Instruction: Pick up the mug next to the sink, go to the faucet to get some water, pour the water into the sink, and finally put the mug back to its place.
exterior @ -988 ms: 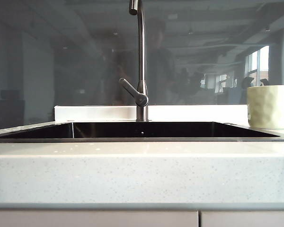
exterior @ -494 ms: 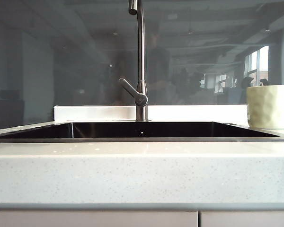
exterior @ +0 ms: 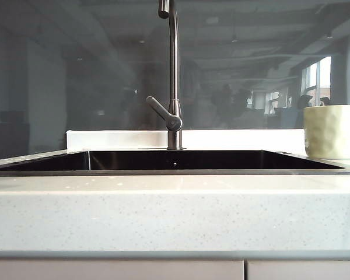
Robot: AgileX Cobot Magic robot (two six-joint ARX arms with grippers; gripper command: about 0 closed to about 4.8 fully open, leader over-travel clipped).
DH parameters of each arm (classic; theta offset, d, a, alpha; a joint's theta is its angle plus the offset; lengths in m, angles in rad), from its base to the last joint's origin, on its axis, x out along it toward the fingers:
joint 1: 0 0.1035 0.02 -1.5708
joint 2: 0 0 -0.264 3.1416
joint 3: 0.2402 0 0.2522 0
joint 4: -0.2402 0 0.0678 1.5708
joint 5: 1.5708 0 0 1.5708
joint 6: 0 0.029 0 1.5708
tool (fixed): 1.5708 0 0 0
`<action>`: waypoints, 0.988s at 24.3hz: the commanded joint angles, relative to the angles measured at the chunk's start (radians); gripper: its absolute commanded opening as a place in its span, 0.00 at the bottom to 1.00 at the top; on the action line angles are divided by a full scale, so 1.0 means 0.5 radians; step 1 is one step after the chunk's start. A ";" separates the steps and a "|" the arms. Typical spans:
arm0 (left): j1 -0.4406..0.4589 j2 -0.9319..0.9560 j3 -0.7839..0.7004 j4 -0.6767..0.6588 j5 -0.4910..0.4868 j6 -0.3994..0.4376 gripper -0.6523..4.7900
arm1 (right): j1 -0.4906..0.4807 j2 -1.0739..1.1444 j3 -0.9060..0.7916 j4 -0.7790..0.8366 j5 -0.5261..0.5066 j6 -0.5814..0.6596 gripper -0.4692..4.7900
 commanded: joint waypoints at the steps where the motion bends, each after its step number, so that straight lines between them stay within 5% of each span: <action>1: 0.005 -0.001 0.007 0.028 -0.006 0.063 0.11 | 0.000 -0.002 0.010 0.035 -0.001 0.006 0.08; 5: 0.005 -0.008 -0.024 0.148 -0.063 0.184 0.11 | 0.000 -0.002 0.010 0.035 0.000 0.006 0.08; 9: 0.005 -0.224 -0.332 0.777 -0.093 -0.100 0.11 | 0.000 -0.002 0.010 0.035 -0.001 0.006 0.08; 24: 0.006 -0.221 -1.006 1.565 -0.120 -0.397 0.11 | 0.000 -0.017 0.009 0.033 -0.001 0.006 0.08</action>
